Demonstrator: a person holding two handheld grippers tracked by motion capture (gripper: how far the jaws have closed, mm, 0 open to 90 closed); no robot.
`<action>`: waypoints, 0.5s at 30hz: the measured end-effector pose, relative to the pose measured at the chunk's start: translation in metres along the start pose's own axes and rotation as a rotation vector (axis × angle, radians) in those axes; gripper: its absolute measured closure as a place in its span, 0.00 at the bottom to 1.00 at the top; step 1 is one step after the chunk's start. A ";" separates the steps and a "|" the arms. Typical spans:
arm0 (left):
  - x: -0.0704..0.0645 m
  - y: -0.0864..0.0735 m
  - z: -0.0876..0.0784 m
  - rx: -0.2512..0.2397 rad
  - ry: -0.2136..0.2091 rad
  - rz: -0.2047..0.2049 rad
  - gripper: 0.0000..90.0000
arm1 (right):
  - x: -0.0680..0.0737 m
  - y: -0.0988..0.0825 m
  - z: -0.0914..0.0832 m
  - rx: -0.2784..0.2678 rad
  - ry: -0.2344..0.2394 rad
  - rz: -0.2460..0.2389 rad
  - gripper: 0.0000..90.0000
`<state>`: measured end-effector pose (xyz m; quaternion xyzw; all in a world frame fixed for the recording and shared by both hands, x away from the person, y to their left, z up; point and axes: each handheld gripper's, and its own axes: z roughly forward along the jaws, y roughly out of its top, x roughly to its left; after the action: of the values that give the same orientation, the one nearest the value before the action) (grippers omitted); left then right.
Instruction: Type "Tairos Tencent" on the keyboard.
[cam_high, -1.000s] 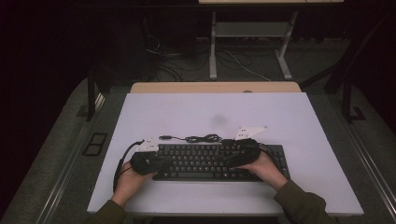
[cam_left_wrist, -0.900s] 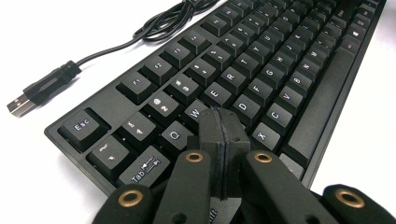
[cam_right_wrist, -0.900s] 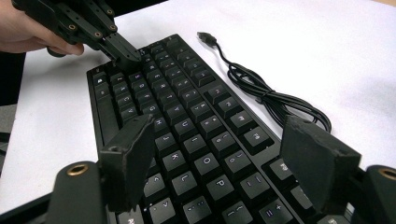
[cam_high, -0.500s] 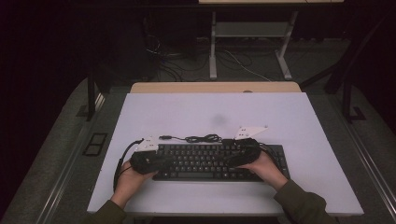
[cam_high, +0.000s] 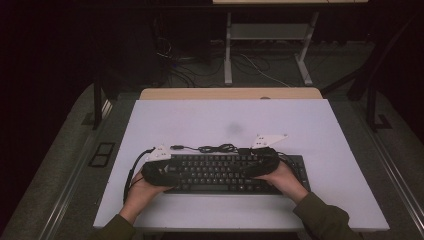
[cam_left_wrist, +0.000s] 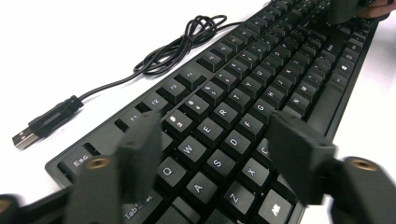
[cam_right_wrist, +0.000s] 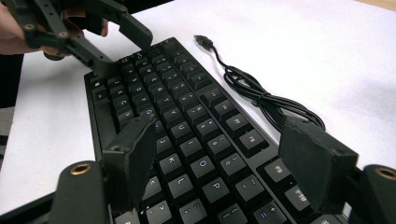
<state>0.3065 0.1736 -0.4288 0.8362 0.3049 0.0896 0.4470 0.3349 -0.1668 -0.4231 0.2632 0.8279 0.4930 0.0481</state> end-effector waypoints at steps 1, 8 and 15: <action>-0.001 0.000 0.001 0.003 -0.001 0.001 0.29 | 0.000 0.000 0.000 0.000 -0.001 -0.001 0.30; -0.002 0.001 0.004 -0.001 0.014 -0.005 0.15 | 0.000 0.004 0.000 -0.005 -0.004 -0.001 0.31; -0.004 0.002 0.004 -0.008 0.022 -0.002 0.13 | 0.000 0.006 0.001 -0.007 -0.005 0.003 0.31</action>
<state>0.3061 0.1678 -0.4290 0.8331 0.3104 0.0995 0.4469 0.3376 -0.1641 -0.4182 0.2655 0.8258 0.4951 0.0505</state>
